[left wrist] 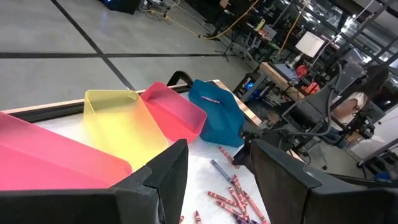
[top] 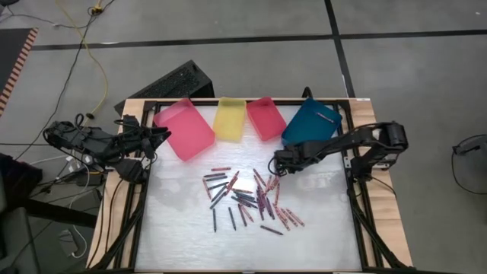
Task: Sort crayons
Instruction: Put the red crayon into the yellow bin
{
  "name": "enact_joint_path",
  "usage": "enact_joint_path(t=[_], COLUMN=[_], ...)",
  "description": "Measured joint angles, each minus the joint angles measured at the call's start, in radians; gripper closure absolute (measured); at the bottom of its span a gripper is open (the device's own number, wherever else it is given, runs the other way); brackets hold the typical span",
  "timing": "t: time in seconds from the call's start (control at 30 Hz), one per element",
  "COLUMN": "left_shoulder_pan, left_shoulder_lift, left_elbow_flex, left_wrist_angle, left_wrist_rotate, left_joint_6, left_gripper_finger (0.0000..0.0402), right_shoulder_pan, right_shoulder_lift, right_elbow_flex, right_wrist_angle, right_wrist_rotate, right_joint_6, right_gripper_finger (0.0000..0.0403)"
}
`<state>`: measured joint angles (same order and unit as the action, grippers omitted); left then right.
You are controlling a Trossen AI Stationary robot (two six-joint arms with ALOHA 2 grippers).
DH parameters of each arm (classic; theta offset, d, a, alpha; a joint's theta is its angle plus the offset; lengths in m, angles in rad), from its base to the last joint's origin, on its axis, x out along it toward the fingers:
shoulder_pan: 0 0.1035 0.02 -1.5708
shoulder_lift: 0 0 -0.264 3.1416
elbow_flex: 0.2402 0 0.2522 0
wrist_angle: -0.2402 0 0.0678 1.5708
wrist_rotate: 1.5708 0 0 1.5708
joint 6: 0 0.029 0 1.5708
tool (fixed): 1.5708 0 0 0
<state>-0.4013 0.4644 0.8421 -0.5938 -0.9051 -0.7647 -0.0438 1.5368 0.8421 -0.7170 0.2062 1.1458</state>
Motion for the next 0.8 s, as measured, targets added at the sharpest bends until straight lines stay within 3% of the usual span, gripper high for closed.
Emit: enact_joint_path(t=[0.3,0.7,0.8], left_shoulder_pan=[0.0,0.0,0.0], left_shoulder_lift=[0.0,0.0,0.0], left_elbow_flex=[0.0,0.0,0.0], left_wrist_angle=[-0.008,-0.027,-0.027], left_wrist_rotate=[0.0,0.003,0.003], left_joint_6=[0.0,-0.008,-0.008], left_gripper_finger=[0.0236,0.0236,0.0236], right_shoulder_pan=[-0.031,-0.029,-0.02], right_shoulder_lift=[0.079,0.082,0.083], right_elbow_flex=[0.003,0.002,0.019], right_wrist_angle=[0.063,0.071,0.055], right_wrist_rotate=[-0.069,-0.096,-0.096], right_joint_6=[-0.047,-0.014,-0.012], right_gripper_finger=[0.0299,0.0389,0.0397])
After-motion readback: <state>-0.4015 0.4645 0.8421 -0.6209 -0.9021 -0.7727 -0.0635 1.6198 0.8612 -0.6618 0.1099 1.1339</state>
